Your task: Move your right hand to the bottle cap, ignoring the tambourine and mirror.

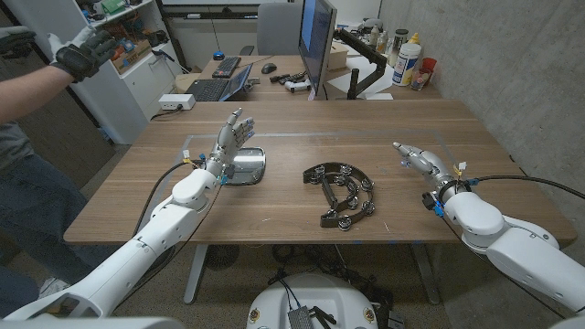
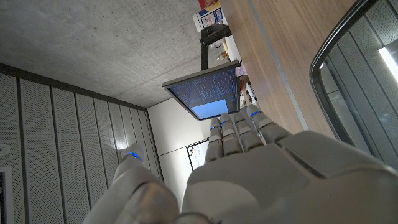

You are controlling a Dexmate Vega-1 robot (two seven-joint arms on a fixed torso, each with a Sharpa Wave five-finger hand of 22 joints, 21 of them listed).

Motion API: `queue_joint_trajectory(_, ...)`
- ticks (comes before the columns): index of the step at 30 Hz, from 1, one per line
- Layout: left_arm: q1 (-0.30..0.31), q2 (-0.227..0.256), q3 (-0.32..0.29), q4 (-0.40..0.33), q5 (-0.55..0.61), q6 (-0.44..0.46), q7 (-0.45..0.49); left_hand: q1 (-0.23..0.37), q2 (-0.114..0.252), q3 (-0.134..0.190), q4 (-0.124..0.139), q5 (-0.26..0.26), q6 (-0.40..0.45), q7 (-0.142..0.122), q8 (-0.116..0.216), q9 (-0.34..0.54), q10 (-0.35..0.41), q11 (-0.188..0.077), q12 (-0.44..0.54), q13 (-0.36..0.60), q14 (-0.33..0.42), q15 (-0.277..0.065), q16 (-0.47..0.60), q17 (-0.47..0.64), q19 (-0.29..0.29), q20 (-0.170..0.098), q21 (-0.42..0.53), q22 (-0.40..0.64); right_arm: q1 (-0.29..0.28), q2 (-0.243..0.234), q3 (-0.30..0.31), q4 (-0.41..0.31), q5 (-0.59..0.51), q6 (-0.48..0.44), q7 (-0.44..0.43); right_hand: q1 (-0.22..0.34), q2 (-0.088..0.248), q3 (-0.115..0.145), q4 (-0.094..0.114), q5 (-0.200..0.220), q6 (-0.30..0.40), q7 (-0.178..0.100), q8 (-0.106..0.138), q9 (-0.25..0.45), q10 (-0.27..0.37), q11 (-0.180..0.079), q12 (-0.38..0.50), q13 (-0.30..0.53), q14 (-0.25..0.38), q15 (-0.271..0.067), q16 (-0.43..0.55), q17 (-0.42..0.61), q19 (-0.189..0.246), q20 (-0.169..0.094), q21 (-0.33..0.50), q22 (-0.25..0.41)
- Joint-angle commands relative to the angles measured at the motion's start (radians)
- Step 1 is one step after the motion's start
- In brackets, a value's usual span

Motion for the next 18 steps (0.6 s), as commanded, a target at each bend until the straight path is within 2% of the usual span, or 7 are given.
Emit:
queue_joint_trajectory(1, 0.000, 0.000, 0.004, 0.001, 0.002, 0.002, -0.002, 0.009, 0.000, -0.006, -0.001, 0.005, 0.006, -0.001, -0.001, 0.001, 0.006, -0.002, -0.003, 0.005, 0.002, 0.003, 0.003, 0.004, -0.003, -0.022, -0.002, 0.005, -0.032, -0.001, 0.028, -0.055, -0.011, -0.090, -0.032, 0.015, -0.002, 0.004, -0.009, 0.006, 0.011, 0.000, 0.000, 0.002, 0.002, -0.001, 0.005, 0.005, 0.003, -0.003, 0.001, 0.001, 0.007, 0.002, -0.004, 0.004)
queue_joint_trajectory(9, 0.002, -0.001, 0.008, 0.005, 0.005, 0.002, -0.003, 0.010, 0.001, -0.008, -0.002, 0.007, 0.008, -0.001, -0.001, 0.001, 0.005, -0.003, -0.003, 0.005, 0.003, 0.003, 0.004, 0.004, -0.002, -0.021, -0.004, 0.005, -0.038, -0.017, 0.039, -0.109, -0.015, -0.216, -0.063, 0.024, -0.003, 0.005, -0.016, 0.007, 0.011, -0.002, -0.002, 0.002, 0.002, -0.003, 0.004, 0.005, 0.000, -0.004, 0.000, 0.001, 0.004, 0.007, -0.010, 0.004)
queue_joint_trajectory(18, 0.005, 0.003, 0.010, -0.003, 0.011, 0.001, -0.003, 0.012, 0.002, -0.010, -0.003, 0.008, 0.009, -0.001, -0.001, 0.001, 0.005, -0.005, -0.003, 0.005, 0.002, 0.003, 0.003, 0.004, -0.002, -0.020, -0.007, 0.005, -0.061, -0.010, 0.057, -0.148, -0.025, -0.280, -0.095, 0.032, -0.005, 0.006, -0.022, 0.008, 0.012, -0.003, -0.003, 0.002, 0.002, -0.004, 0.004, 0.005, -0.001, -0.004, 0.000, 0.001, 0.000, 0.012, -0.016, 0.004)
